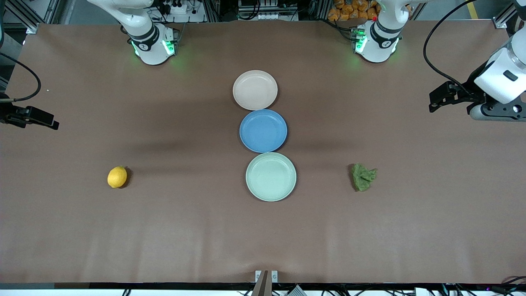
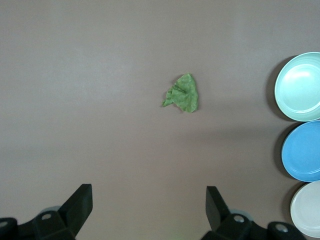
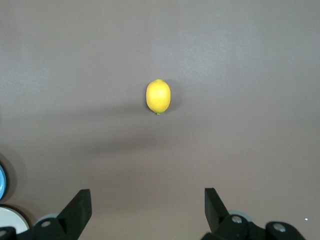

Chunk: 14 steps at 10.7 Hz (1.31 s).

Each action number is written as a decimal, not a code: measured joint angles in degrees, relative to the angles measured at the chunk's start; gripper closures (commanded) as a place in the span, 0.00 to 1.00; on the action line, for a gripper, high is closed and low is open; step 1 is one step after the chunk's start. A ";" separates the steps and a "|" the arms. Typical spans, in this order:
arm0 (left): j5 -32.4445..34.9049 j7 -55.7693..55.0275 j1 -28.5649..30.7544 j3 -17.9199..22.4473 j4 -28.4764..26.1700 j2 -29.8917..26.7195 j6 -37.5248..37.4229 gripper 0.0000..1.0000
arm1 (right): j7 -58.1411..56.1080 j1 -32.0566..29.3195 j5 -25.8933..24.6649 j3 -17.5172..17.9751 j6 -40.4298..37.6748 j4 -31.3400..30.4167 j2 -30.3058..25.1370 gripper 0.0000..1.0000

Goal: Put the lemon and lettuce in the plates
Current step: 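Lower the right gripper to the lemon while the left gripper reaches the lettuce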

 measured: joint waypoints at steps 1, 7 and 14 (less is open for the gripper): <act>0.00 0.00 0.00 0.00 0.00 0.00 0.00 0.00 | 0.00 0.00 0.00 0.00 0.00 0.00 0.00 0.00; 0.00 0.00 -0.08 -0.01 -0.01 0.20 0.00 0.00 | 0.00 0.00 0.00 -0.02 0.10 0.00 0.04 0.00; -0.02 0.00 -0.18 -0.41 -5.50 5.24 5.41 0.00 | 0.00 0.03 0.20 0.10 5.05 -0.95 5.91 0.00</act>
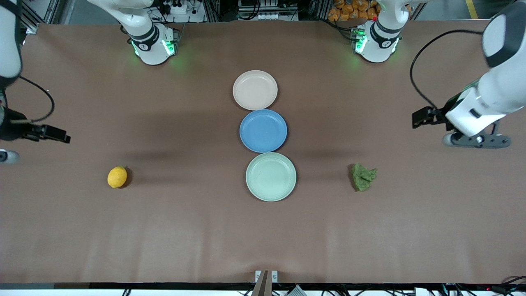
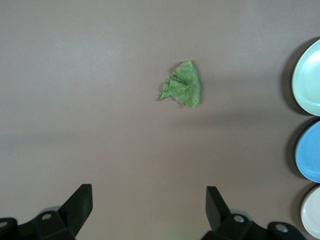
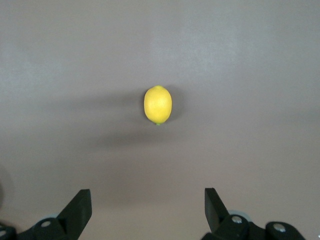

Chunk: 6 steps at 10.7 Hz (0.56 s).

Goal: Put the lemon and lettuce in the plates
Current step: 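Lower the right gripper to the lemon while the left gripper reaches the lettuce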

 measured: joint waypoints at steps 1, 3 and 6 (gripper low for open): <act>-0.01 0.00 -0.03 -0.42 -2.77 0.09 3.26 0.00 | 0.00 0.02 0.03 0.04 2.28 -0.67 1.48 0.00; -0.02 -0.57 -0.14 -2.16 -11.59 0.45 15.21 0.00 | 0.00 0.02 0.08 0.05 8.78 -3.60 4.40 0.00; 0.05 -5.46 -1.87 -3.23 -19.75 3.58 27.00 0.00 | 0.00 0.01 0.14 0.05 17.32 -5.96 10.48 0.00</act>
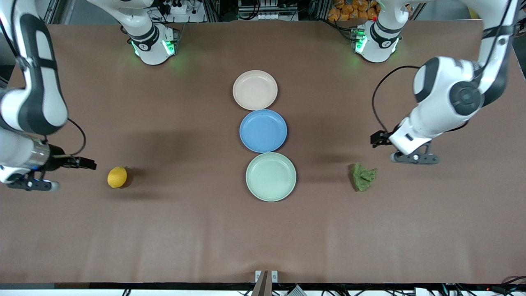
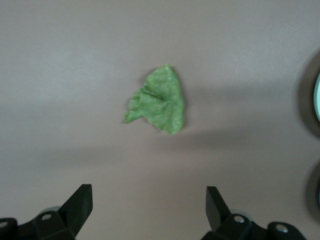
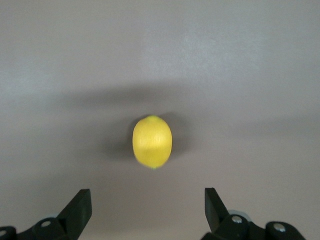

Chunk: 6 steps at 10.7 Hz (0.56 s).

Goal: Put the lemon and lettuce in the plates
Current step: 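Lower the right gripper to the lemon while the left gripper reaches the lettuce, then close the right gripper on the lemon while the left gripper grasps the lettuce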

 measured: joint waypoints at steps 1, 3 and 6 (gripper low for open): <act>1.22 -2.73 -0.96 -0.07 0.07 1.86 1.59 0.00 | 0.00 0.03 0.02 0.02 3.24 -0.57 2.20 0.00; 3.20 -6.68 -2.22 -0.11 1.35 6.31 4.71 0.00 | 0.01 0.28 0.03 0.06 12.47 -3.33 5.87 0.00; 12.30 -16.47 -4.44 -0.14 3.82 15.03 9.16 0.00 | 0.07 0.73 0.04 0.09 22.73 -7.55 9.62 0.00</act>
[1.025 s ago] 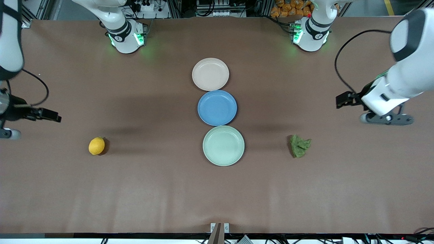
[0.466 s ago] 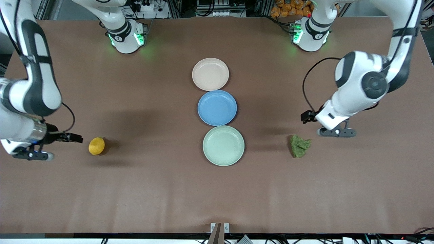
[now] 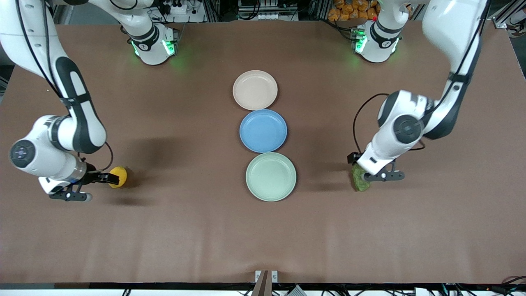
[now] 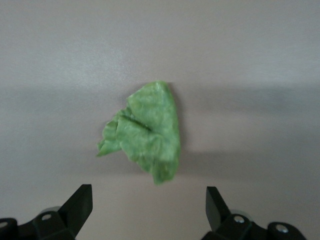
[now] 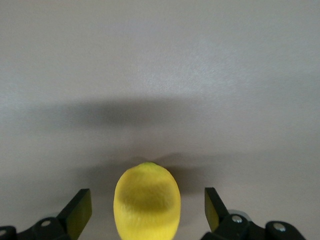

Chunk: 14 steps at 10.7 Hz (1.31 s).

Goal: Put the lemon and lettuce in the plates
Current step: 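Close the right gripper on the lemon while the left gripper grasps the lettuce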

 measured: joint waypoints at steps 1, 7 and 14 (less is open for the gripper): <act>3.32 -1.74 0.04 0.28 0.80 3.12 1.79 0.00 | 0.07 0.20 0.00 0.01 3.12 -1.71 0.59 0.00; 4.64 -5.17 0.99 1.15 7.45 10.75 3.28 0.00 | 0.08 0.28 0.00 -0.06 11.60 -7.13 1.84 0.86; 4.64 -6.47 0.55 1.07 7.66 13.05 3.28 0.78 | 4.16 1.33 0.00 -0.01 11.93 -6.87 1.67 1.00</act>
